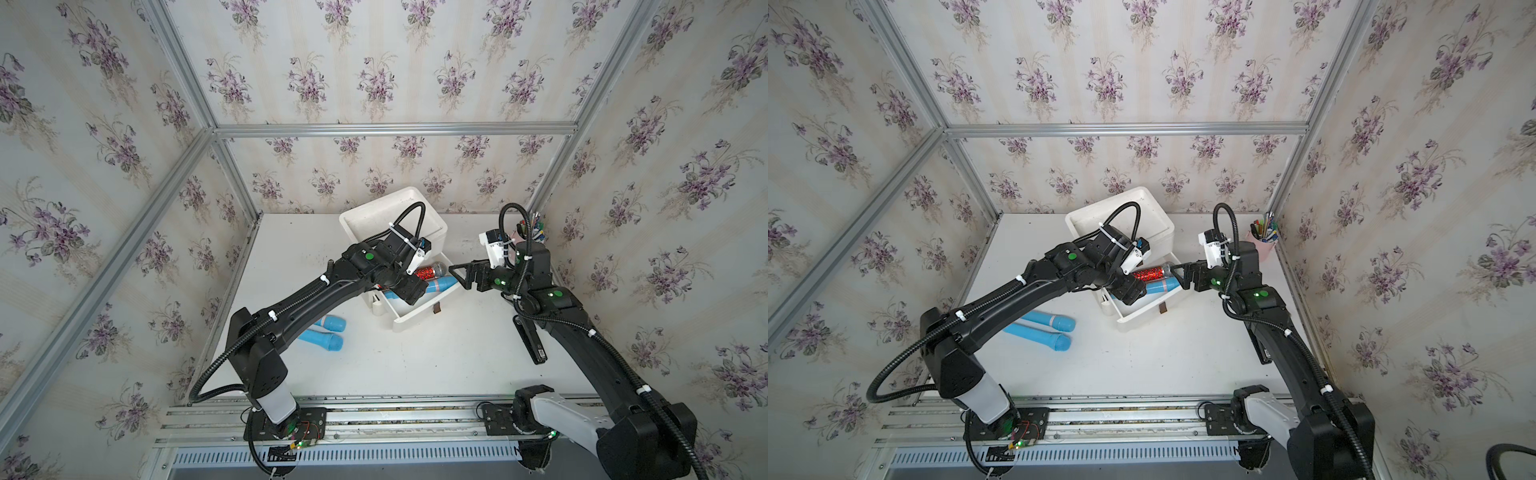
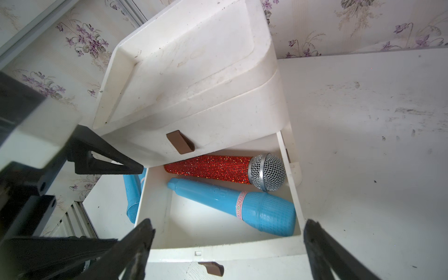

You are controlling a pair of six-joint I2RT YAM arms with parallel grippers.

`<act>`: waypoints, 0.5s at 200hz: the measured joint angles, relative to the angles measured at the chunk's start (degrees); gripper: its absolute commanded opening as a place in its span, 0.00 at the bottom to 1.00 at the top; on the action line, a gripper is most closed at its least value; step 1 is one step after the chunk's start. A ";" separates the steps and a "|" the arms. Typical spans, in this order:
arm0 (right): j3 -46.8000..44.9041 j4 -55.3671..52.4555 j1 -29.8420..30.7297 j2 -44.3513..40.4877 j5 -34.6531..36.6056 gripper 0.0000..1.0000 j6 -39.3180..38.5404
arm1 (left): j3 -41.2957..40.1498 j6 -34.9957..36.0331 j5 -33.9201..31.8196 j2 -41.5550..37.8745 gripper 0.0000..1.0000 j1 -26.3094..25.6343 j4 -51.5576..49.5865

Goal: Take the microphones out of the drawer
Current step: Pick up the microphone from the drawer.

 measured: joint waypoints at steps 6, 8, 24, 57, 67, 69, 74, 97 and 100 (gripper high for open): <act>-0.02 -0.04 0.00 0.00 0.15 0.95 -0.11 | 0.02 0.13 -0.09 0.37 0.62 -0.02 0.00; -0.04 -0.04 0.00 0.00 0.20 0.95 -0.13 | 0.02 0.17 -0.13 0.46 0.61 -0.02 0.00; -0.26 -0.07 0.00 -0.13 0.55 0.95 -0.15 | 0.13 0.28 -1.14 1.36 0.59 -0.02 0.22; -1.38 0.09 -0.02 -0.37 0.81 0.95 -0.15 | 0.57 0.55 -2.45 3.21 0.59 -0.13 1.03; -1.88 0.24 -0.02 -0.42 0.81 0.95 -0.13 | 0.66 0.72 -2.84 3.67 0.59 -0.20 1.31; -1.99 0.31 -0.02 -0.46 0.81 0.95 -0.13 | 0.68 0.72 -2.89 3.80 0.59 -0.24 1.38; -2.23 0.37 -0.04 -0.52 0.83 0.95 -0.11 | 0.76 0.81 -3.26 4.11 0.59 -0.33 1.38; -3.21 0.92 -0.39 -0.68 0.81 0.95 -0.07 | 0.76 1.70 -4.55 5.38 0.58 -0.81 1.64; -3.34 1.01 -0.46 -0.68 0.81 0.95 -0.07 | 0.76 1.77 -4.70 5.51 0.58 -0.85 1.68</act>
